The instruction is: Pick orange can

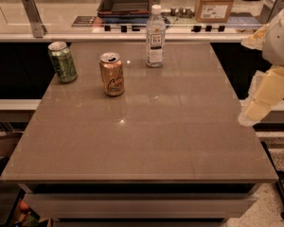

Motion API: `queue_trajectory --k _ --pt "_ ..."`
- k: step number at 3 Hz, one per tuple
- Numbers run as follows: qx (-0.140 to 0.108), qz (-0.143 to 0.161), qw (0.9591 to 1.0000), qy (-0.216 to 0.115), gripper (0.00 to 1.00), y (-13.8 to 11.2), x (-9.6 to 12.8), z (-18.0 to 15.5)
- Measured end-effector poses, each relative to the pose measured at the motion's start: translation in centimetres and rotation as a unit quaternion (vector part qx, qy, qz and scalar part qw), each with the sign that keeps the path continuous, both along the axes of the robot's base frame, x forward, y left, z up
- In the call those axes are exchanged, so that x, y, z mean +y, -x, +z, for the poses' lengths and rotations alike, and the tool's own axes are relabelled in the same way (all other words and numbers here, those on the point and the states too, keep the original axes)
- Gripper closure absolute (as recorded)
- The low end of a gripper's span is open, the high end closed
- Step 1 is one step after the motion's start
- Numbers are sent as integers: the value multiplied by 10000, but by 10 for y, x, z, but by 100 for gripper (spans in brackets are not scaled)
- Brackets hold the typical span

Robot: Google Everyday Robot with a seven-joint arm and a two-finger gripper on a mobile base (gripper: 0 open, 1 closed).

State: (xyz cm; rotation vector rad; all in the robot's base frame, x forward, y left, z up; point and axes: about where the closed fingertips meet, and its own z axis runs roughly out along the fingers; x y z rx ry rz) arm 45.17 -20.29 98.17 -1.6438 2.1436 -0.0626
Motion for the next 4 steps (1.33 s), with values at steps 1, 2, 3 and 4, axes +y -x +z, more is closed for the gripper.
queue_trajectory --k 1,2,3,4 --pt "-216 -7 9978 -633 0 -19 20 0" --pt "-478 -30 9902 -1314 0 -34 46 3" --pt "-763 -131 9747 -2095 0 -47 76 5" --pt "-999 -299 9548 -2782 0 -61 109 0"
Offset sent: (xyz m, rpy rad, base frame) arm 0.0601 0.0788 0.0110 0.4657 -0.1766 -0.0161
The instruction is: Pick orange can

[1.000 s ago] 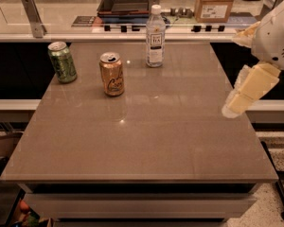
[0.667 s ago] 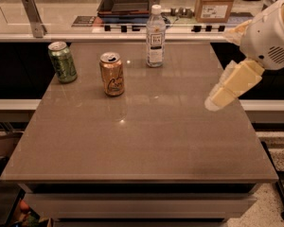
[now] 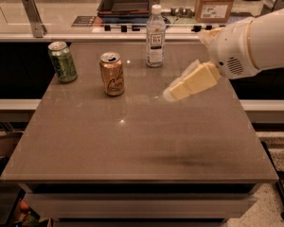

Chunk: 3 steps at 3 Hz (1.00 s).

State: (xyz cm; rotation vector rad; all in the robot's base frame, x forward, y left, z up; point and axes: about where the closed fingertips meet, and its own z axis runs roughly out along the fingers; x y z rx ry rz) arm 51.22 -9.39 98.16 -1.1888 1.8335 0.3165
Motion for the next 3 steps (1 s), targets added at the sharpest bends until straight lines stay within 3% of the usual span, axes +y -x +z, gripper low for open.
queue_trajectory --k 2,3 --pt "-425 -207 9945 -939 0 -38 63 -20" --pt "-507 -43 9904 -1282 0 -77 118 -35"
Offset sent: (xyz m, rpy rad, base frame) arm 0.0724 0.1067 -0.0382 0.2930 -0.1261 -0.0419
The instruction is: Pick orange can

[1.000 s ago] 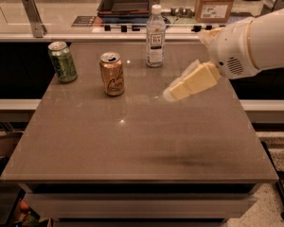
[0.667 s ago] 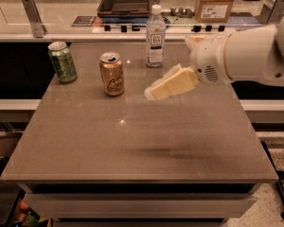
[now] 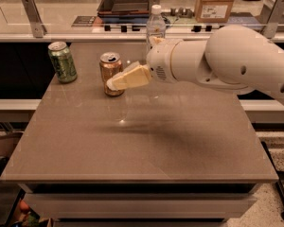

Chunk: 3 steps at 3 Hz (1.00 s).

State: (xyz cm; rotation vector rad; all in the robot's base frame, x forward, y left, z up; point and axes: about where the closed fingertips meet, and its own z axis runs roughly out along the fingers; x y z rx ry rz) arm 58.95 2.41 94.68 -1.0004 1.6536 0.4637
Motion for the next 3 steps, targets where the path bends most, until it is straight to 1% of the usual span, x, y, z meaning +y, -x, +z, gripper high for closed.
queue_trajectory --k 1,2,3 --pt "-17 -19 10000 35 0 1 2 1" --pt "72 -24 10000 -47 0 -4 12 -16" --pt "132 -82 9996 -229 0 -13 20 -34"
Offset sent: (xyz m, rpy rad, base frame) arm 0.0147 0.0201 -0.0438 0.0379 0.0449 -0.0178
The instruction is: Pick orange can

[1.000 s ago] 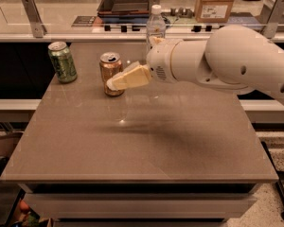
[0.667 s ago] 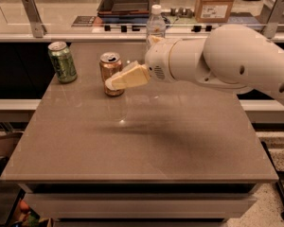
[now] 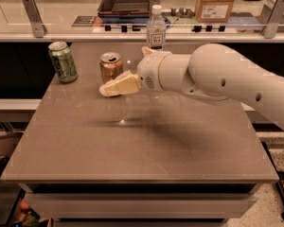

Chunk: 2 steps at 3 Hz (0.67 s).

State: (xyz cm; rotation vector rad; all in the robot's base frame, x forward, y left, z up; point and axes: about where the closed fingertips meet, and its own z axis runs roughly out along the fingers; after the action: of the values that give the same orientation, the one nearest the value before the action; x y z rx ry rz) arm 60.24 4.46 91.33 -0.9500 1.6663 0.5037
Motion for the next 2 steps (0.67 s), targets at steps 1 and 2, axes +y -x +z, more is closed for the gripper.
queue_trajectory --k 1,2 --pt "4 -69 9997 -223 0 -10 7 -13" --pt "-20 -108 9986 -512 0 -23 15 -24"
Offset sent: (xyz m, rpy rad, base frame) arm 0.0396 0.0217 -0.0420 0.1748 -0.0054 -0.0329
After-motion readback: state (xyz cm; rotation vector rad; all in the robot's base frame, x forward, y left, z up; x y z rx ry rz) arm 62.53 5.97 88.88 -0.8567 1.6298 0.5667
